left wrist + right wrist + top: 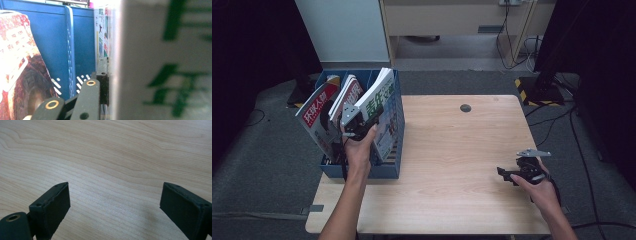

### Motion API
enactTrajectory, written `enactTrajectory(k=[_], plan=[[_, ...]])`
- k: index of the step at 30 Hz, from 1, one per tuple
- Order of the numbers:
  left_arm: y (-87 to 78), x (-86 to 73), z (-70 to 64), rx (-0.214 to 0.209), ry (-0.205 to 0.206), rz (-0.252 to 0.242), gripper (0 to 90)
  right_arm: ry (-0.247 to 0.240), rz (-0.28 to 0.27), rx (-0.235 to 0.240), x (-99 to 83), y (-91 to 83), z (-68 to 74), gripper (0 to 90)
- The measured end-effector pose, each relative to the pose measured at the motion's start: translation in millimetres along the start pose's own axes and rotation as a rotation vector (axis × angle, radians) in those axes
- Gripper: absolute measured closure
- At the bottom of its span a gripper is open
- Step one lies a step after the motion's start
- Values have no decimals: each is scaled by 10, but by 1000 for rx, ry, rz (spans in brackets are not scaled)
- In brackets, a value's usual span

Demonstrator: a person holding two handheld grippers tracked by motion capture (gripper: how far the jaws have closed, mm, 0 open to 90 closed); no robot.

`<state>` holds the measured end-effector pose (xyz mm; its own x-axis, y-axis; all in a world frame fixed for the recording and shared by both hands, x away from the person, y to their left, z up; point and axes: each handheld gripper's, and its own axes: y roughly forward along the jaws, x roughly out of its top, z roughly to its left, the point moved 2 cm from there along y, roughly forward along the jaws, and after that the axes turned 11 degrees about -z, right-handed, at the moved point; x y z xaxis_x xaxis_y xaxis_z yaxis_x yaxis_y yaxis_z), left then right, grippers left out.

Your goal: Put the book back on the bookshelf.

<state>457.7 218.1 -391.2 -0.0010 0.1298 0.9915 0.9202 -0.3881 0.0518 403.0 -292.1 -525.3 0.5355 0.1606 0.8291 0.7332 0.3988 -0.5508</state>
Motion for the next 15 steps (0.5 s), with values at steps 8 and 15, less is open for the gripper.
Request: enactTrajectory(k=[8, 15], plan=[[1, -66, 23, 13, -14, -7, 736, -7, 0, 0, -10, 9, 2, 98], [-8, -111, 38, 17, -3, -6, 736, -2, 2, -2, -14, 9, 1, 99]])
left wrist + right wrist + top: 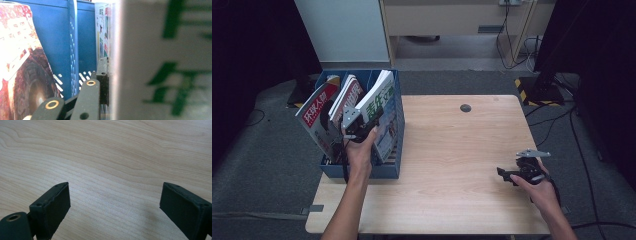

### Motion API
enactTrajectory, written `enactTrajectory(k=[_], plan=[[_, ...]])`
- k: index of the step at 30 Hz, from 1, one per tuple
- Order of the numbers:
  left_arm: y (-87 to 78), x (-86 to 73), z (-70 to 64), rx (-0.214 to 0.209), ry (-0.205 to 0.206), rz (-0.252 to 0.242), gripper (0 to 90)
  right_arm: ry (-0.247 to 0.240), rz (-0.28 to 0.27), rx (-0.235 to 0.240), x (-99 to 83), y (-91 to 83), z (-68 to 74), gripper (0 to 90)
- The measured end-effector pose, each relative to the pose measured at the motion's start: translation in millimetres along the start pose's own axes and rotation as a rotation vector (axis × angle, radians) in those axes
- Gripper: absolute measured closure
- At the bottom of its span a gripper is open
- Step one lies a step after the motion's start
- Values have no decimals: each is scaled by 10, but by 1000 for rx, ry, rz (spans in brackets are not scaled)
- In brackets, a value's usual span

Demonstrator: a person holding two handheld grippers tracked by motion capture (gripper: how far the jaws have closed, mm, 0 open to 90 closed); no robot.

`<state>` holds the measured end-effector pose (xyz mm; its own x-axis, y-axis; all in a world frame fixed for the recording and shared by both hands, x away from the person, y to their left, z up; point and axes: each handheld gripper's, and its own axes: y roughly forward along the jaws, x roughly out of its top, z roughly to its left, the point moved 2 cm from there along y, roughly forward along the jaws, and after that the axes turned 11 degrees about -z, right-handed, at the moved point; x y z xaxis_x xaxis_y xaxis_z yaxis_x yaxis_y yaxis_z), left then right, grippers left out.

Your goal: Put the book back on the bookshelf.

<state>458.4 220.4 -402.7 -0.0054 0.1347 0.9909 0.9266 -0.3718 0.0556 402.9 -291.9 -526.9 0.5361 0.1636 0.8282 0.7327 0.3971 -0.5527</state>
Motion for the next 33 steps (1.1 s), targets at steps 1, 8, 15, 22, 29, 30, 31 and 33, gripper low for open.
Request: enactTrajectory(k=[1, 8, 15, 22, 29, 30, 31, 33], plan=[[-2, -6, 2, -2, 2, 1, 736, -1, -1, -1, -1, 3, 0, 98], [-9, -49, 23, 6, -9, -5, 736, 1, 7, 1, -7, 9, 13, 98], [-2, -95, 24, 9, -13, -1, 736, -1, 5, 0, -9, 11, 7, 99], [-5, -127, 32, 17, -15, 2, 736, 1, 3, -1, -8, 8, 4, 99], [-7, -152, 36, 23, -14, 4, 736, 4, 5, -3, -9, 4, -2, 99], [-5, -154, 33, 23, -14, 3, 736, 4, 5, -3, -9, 4, -2, 99], [-2, -155, 27, 25, -11, 2, 736, 2, 3, -3, -9, 4, -2, 99], [0, -155, 23, 26, -9, 2, 736, 4, 2, -1, -8, 3, 0, 98]])
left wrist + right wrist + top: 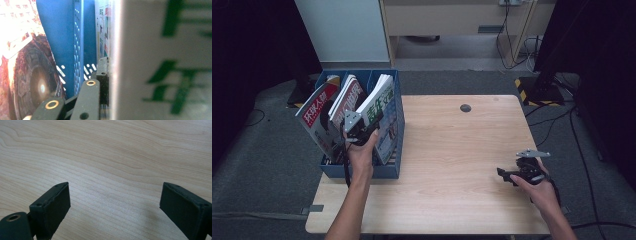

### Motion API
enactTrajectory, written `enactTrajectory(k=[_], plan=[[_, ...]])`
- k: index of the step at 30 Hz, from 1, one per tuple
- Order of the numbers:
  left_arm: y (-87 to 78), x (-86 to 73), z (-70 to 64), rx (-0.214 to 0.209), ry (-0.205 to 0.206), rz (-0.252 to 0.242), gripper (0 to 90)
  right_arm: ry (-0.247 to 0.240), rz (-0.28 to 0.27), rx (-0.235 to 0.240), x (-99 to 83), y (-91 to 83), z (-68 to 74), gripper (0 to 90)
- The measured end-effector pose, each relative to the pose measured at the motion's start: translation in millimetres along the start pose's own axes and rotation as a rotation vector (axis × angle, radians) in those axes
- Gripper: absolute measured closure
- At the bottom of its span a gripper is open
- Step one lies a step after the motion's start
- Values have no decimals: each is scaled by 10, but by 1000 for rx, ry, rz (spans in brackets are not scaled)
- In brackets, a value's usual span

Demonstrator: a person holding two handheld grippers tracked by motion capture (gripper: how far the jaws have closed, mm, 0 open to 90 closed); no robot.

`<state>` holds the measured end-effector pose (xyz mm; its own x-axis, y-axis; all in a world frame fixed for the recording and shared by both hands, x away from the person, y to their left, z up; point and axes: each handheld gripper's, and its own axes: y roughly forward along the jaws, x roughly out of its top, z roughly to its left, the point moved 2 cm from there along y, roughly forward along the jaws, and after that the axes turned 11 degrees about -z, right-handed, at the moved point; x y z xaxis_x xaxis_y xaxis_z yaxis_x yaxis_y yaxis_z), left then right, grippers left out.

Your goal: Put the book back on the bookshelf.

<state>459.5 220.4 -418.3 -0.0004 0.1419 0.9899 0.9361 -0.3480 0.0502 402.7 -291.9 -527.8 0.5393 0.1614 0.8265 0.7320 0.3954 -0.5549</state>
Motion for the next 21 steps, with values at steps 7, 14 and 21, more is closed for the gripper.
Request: enactTrajectory(k=[7, 14, 21], plan=[[15, 20, -3, 7, 1, -6, 736, -1, 2, 0, -1, -2, -4, 99], [22, 41, 17, 19, 26, -4, 736, 2, 7, -1, -5, 3, -2, 99], [28, 5, 16, 31, 43, -2, 736, 4, 5, 1, -6, 4, -8, 99]])
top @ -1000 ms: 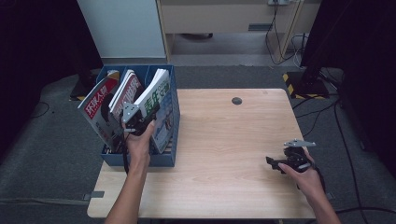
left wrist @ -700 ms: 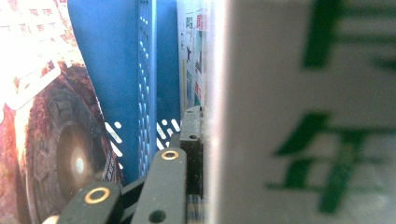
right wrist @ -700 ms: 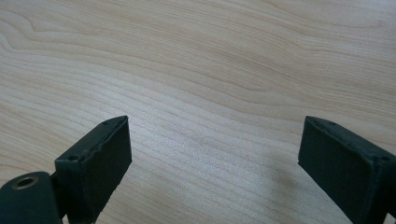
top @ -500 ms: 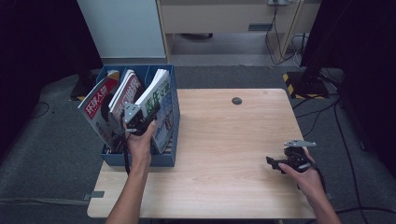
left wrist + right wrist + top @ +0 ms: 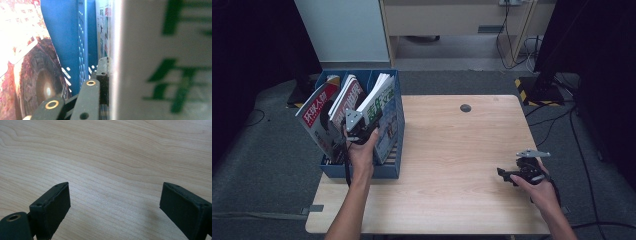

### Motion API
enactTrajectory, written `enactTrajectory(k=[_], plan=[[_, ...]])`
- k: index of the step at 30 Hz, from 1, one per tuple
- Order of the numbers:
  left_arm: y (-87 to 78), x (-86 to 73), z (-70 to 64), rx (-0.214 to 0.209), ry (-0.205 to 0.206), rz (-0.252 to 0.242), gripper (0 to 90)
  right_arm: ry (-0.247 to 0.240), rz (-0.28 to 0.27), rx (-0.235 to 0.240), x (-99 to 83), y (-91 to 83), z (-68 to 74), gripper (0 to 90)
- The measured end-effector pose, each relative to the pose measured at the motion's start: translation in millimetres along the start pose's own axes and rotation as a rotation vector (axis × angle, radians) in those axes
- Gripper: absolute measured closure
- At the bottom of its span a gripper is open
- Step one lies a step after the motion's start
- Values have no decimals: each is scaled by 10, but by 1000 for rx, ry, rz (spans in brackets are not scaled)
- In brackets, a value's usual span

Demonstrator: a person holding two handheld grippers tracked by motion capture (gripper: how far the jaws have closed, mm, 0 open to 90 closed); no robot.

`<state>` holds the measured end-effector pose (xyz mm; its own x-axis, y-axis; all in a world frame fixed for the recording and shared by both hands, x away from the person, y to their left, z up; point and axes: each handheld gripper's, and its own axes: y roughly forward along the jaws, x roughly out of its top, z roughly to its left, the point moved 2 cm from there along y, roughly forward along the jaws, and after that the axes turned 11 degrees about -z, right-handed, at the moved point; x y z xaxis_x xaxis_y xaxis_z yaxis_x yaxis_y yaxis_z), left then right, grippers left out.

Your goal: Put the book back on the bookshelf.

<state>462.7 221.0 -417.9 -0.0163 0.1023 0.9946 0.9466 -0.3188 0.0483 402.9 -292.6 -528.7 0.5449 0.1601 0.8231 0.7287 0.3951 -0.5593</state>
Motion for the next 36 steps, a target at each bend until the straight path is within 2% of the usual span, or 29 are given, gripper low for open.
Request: enactTrajectory(k=[12, 16, 22, 28, 31, 36], plan=[[-36, -42, -9, 19, 6, -9, 734, -9, 2, 5, -2, 6, 6, 99], [-56, -57, -16, 18, -5, -8, 733, -7, 1, 5, 1, 2, 14, 98], [-95, -67, -48, 18, 5, -4, 729, -12, 6, 8, 0, 9, 22, 98], [-108, -67, -65, 31, -6, -4, 720, -14, 2, 10, 3, 9, 32, 97], [-117, -58, -71, 39, -38, -7, 711, -15, 5, 12, 3, 7, 29, 95], [-133, -59, -50, 45, -37, -8, 699, -3, 12, 12, -1, 9, 43, 88]])
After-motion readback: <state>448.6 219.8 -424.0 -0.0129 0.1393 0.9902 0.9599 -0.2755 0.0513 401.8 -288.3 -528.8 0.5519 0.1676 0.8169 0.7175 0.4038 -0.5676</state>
